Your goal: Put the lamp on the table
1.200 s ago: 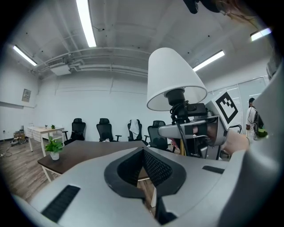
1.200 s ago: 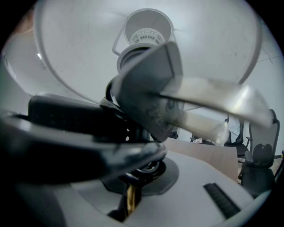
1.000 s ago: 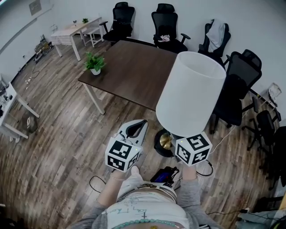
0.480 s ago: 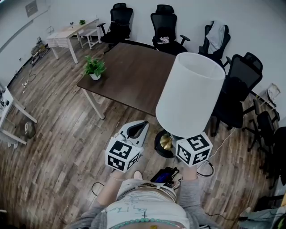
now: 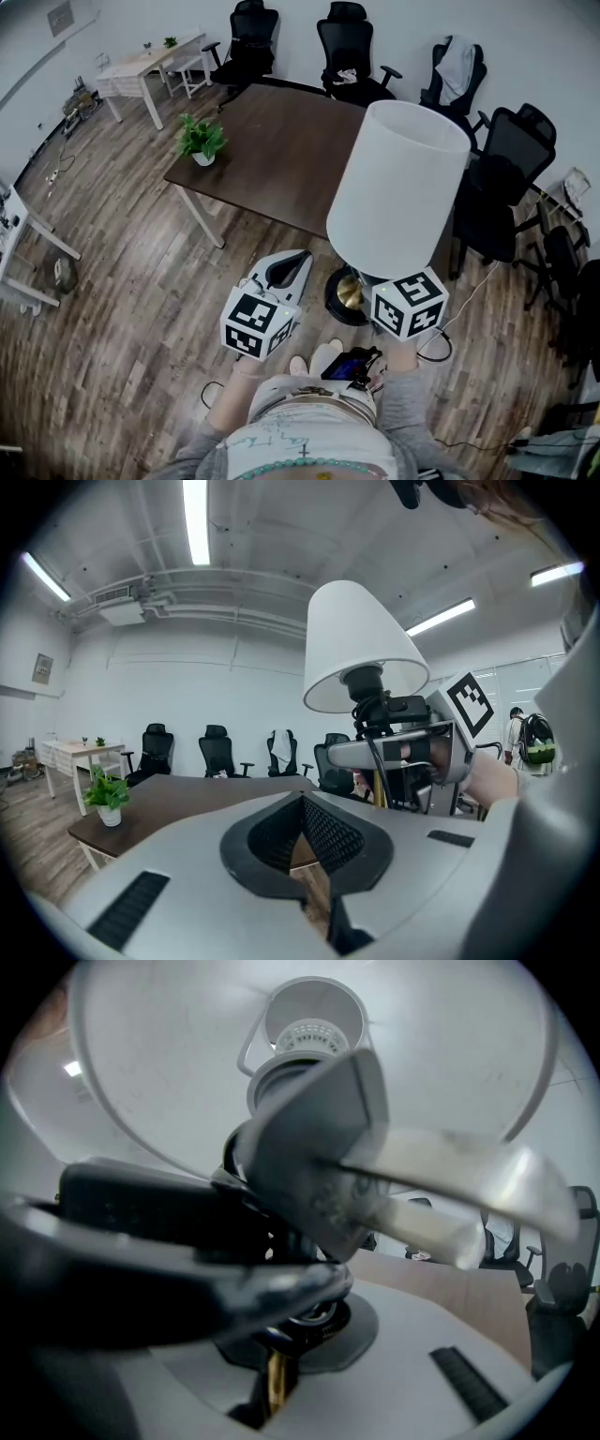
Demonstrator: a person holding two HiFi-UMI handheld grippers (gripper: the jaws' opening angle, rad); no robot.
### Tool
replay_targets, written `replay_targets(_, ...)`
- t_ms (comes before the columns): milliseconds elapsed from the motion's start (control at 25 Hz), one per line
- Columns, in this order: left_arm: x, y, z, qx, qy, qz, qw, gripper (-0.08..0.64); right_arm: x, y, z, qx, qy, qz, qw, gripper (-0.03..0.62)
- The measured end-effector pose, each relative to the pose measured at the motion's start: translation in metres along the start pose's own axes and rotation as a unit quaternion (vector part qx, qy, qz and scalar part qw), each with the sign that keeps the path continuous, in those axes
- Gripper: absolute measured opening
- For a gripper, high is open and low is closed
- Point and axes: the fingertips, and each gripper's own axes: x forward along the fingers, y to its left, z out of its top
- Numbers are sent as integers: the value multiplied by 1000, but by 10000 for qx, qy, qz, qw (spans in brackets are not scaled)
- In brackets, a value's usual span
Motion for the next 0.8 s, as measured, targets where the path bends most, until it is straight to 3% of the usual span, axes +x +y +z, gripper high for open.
replay_targets(360,13,38,1,-131,9,236,9996,12,34,-15,1,-18,110,63,9999,18)
replay_targets(800,65,76,12,-99,123,159,9997,12,81,-60,20,-48,86,71,9999,18)
